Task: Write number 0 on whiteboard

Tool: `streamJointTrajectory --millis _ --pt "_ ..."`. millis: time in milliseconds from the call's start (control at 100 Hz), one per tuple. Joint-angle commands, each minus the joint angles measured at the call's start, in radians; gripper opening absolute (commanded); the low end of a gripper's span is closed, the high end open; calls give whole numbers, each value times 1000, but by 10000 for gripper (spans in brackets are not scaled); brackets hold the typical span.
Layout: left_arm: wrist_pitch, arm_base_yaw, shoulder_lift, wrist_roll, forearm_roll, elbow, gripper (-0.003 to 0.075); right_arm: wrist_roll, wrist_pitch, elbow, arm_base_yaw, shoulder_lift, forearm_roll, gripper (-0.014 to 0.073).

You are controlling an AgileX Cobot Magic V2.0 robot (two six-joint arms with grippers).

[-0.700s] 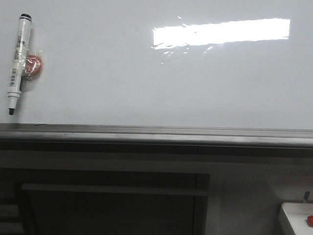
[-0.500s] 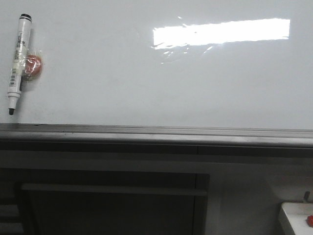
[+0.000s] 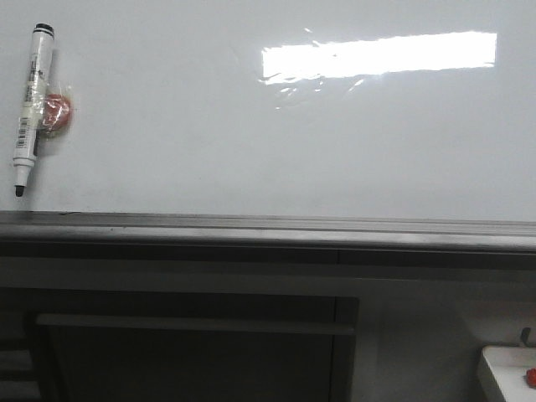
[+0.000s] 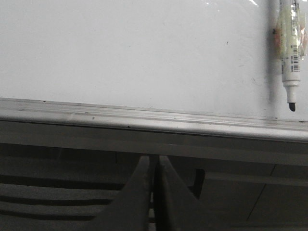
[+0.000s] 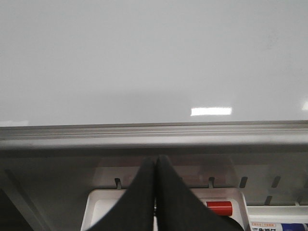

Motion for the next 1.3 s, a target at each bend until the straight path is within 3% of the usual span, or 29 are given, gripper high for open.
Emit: streamJointTrajectory --millis 0,140,380,440,540,880,1110,1290 --pt "-53 0 -27 -2 -8 10 -20 -4 -15 26 -6 -20 0 -61" --pt "-69 0 -27 -2 -8 10 -20 -4 -51 26 -6 -20 0 -61" --pt "-338 0 -27 -2 12 10 -20 -7 -257 26 -6 -20 0 -61" --pt "-370 0 -27 -2 12 10 -20 -28 -275 26 -6 -20 -67 -61" --pt "-373 0 -27 -2 12 10 -20 -28 -280 26 -6 -20 -166 -61" --pt "-393 0 -27 -2 12 10 -20 -28 -539 26 -6 -20 -167 -60" --pt "-393 0 -27 -2 12 6 -20 23 -504 14 -6 -20 -115 -61" --pt "-303 0 -13 -6 10 -54 -21 73 -263 -99 -6 -15 13 -60"
